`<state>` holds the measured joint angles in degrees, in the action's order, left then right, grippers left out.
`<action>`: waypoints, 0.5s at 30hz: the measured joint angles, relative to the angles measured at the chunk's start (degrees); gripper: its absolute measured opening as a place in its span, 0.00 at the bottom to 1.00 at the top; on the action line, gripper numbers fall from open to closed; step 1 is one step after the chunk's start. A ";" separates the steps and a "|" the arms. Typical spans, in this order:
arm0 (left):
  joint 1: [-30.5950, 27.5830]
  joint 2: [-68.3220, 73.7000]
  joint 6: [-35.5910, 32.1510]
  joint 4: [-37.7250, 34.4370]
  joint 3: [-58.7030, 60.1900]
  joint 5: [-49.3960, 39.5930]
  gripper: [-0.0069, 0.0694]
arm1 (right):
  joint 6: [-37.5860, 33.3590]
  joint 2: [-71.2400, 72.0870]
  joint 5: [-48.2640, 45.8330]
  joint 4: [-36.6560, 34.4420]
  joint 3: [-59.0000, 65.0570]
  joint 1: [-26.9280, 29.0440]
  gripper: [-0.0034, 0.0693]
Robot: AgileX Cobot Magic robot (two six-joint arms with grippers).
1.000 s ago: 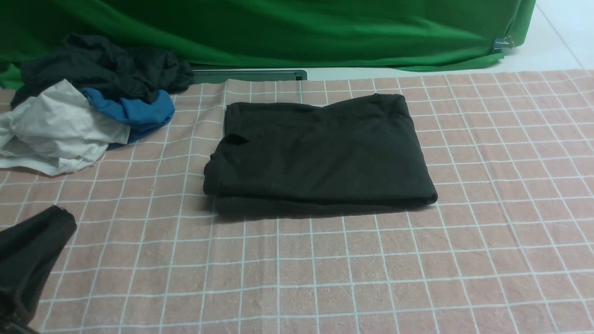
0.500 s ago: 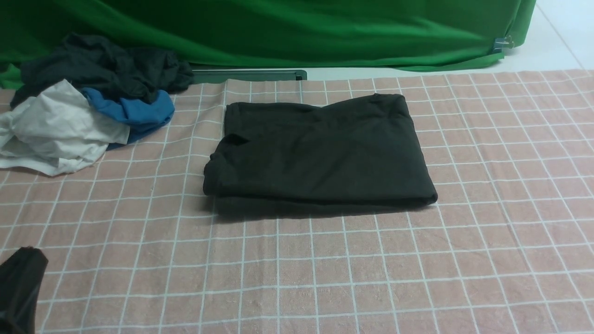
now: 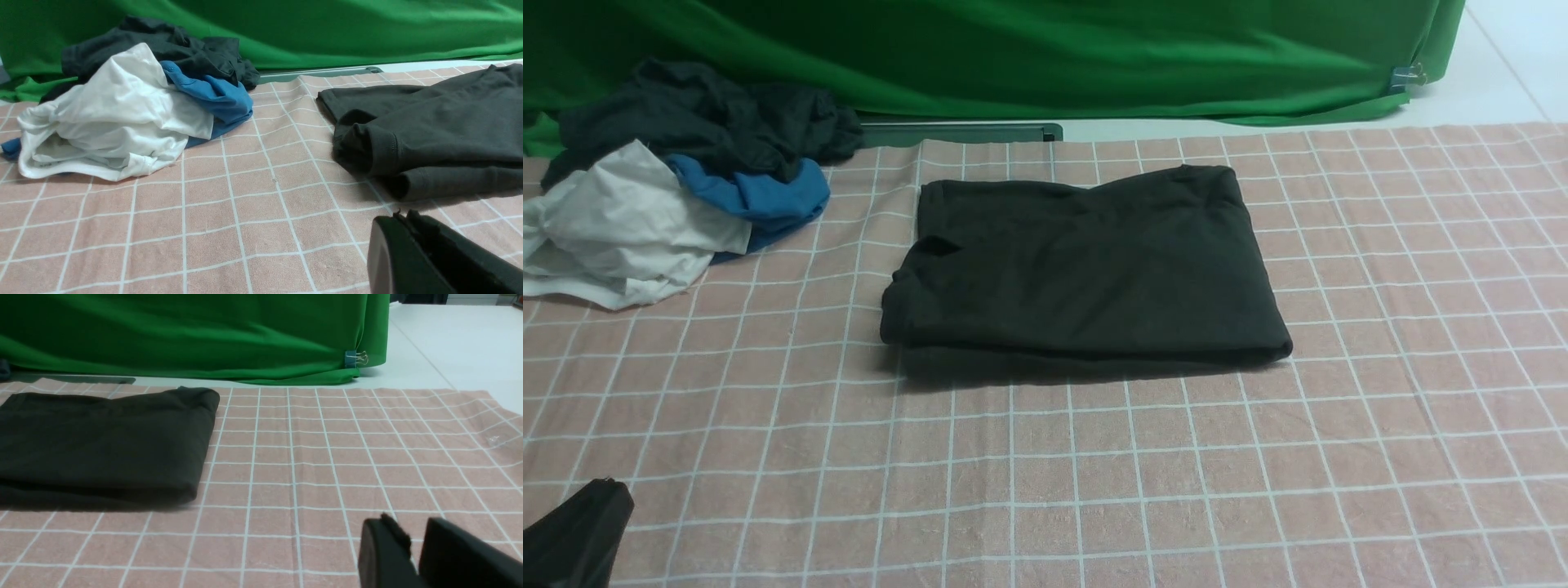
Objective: Fold a long-sleeved shirt over a pink coffee tablecloth.
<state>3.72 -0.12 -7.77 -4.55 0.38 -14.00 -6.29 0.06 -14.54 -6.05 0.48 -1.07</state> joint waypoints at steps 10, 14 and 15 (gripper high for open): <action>0.00 0.00 0.00 0.00 0.00 0.00 0.11 | 0.00 0.00 0.00 0.00 0.00 0.00 0.28; 0.00 0.00 0.00 0.19 0.00 0.00 0.11 | 0.00 0.00 0.00 0.00 0.00 0.00 0.29; 0.00 0.00 0.00 0.19 0.00 0.00 0.11 | 0.00 0.00 0.00 0.00 0.00 0.00 0.30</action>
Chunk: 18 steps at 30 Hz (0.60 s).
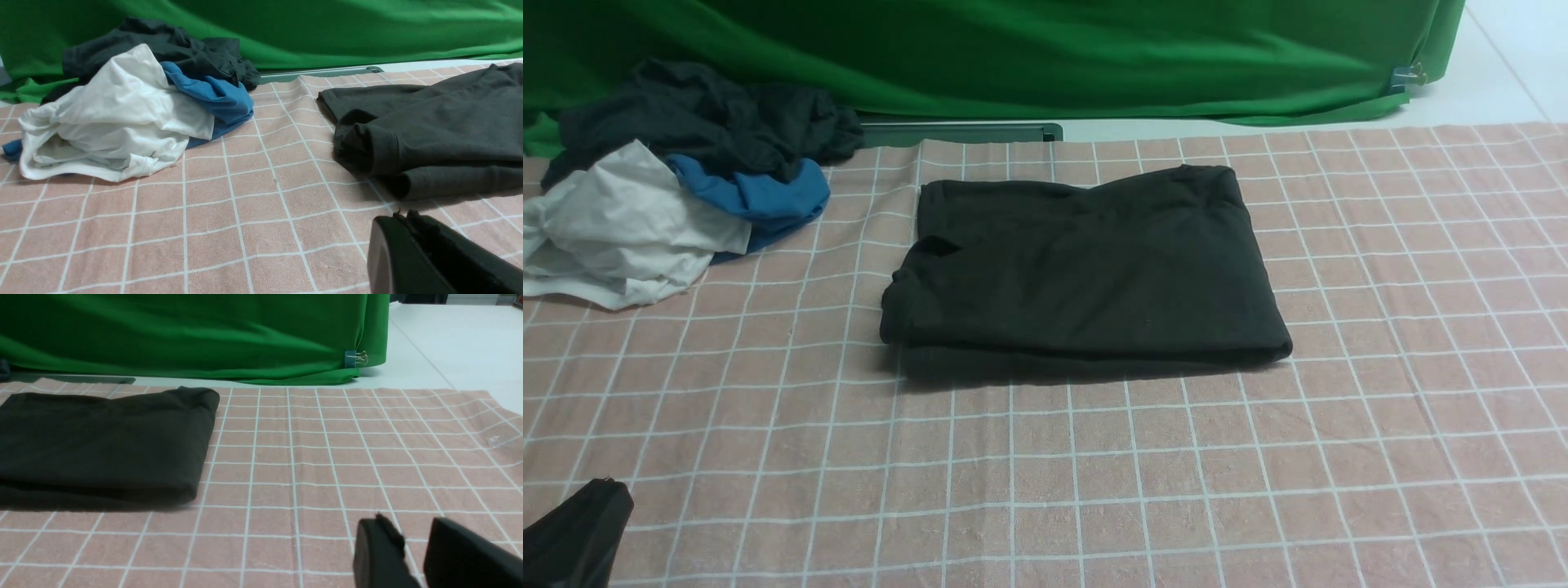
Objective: Fold a long-sleeved shirt over a pink coffee tablecloth.
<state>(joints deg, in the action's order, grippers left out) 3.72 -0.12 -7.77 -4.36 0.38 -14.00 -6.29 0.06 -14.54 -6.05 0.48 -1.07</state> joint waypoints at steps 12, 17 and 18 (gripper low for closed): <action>0.00 0.00 0.00 0.05 0.00 0.00 0.11 | 0.00 0.00 0.00 0.00 0.00 0.00 0.32; 0.00 0.00 0.00 0.05 0.00 0.00 0.11 | 0.00 0.00 0.00 0.00 0.00 0.00 0.33; 0.00 0.00 0.00 0.05 0.00 0.00 0.11 | 0.00 0.00 0.00 0.00 0.00 0.00 0.33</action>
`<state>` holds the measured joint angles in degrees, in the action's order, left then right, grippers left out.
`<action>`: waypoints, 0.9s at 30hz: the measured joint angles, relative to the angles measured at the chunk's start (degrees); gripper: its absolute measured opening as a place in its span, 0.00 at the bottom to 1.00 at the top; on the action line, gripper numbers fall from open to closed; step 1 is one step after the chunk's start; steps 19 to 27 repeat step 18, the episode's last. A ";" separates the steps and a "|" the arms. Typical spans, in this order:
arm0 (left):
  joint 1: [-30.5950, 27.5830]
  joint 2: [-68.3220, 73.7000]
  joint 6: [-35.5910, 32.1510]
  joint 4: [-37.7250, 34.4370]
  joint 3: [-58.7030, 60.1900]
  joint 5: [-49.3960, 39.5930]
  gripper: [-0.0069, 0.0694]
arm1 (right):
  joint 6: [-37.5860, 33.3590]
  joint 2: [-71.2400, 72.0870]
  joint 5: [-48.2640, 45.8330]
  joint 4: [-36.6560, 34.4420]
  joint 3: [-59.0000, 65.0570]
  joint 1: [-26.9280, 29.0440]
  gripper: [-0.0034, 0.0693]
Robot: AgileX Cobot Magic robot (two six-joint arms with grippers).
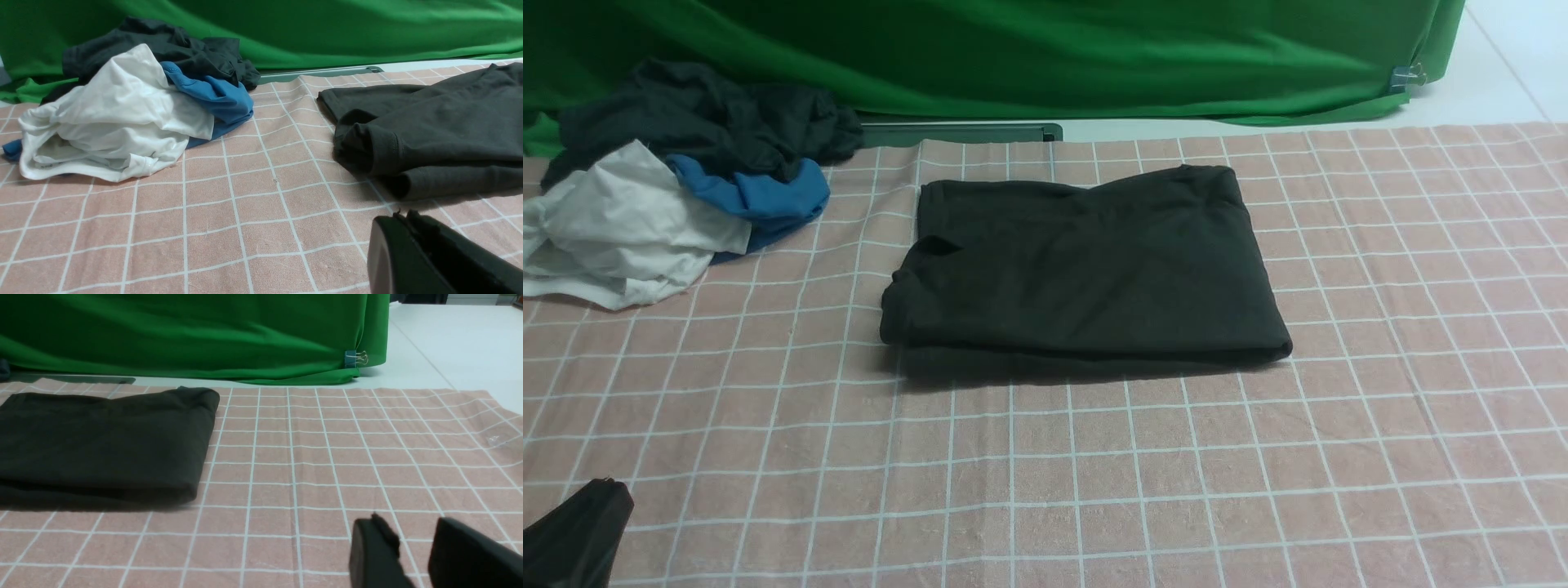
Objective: Fold a long-sleeved shirt over a pink coffee tablecloth.
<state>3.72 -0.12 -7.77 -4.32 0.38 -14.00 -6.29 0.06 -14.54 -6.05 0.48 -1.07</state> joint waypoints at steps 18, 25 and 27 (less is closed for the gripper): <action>0.00 0.00 -0.26 0.00 0.00 0.00 0.11 | 0.00 0.00 0.00 0.00 0.00 0.00 0.37; 0.00 0.00 -0.26 0.00 0.00 0.00 0.11 | 0.00 0.00 0.00 0.00 0.00 0.00 0.37; 0.00 0.00 -0.26 0.00 0.00 0.00 0.11 | 0.00 0.00 0.00 0.00 0.00 0.00 0.37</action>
